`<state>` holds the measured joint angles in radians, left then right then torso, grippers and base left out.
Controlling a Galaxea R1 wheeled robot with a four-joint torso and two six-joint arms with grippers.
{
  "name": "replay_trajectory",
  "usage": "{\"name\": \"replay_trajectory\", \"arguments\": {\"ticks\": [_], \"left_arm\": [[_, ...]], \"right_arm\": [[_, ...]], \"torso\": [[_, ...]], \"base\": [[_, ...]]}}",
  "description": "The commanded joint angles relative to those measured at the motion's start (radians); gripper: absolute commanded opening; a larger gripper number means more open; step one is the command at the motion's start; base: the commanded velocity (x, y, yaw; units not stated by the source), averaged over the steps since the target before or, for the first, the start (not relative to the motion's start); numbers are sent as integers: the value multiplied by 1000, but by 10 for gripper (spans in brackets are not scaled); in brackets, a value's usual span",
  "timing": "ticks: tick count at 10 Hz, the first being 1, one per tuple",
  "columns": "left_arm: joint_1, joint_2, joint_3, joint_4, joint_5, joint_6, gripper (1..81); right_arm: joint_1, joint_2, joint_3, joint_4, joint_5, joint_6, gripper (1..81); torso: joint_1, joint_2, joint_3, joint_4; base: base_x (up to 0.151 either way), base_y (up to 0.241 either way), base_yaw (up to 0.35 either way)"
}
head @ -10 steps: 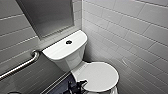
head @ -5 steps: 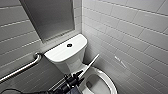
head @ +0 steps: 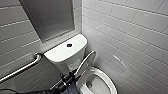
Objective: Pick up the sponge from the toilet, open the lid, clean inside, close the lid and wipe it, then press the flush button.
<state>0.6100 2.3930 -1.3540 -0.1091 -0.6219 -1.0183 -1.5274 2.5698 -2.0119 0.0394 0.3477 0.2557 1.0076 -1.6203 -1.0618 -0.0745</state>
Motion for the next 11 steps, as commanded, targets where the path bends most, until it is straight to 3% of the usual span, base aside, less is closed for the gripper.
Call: {"name": "replay_trajectory", "arguments": {"ticks": [1,4,9,10,11], "left_arm": [[-95,-89,46,60,-32,23,811],[-42,-185,46,63,-86,27,811],[-23,-204,24,89,-115,23,811],[-20,-205,16,185,-64,23,811],[-19,-213,10,351,60,18,811]], "right_arm": [[-15,-30,21,-7,-62,2,10],[-14,-30,30,-12,-62,2,10],[-17,-30,26,-12,-62,2,10],[-15,-32,29,-12,-62,2,10],[-15,-32,23,-10,-62,0,10]], "torso": [[0,0,0,0],[0,0,0,-1],[0,0,0,-1],[0,0,0,-1],[0,0,0,-1]], "base": [[0,0,0],[0,0,0],[0,0,0],[0,0,0],[0,0,0]]}}
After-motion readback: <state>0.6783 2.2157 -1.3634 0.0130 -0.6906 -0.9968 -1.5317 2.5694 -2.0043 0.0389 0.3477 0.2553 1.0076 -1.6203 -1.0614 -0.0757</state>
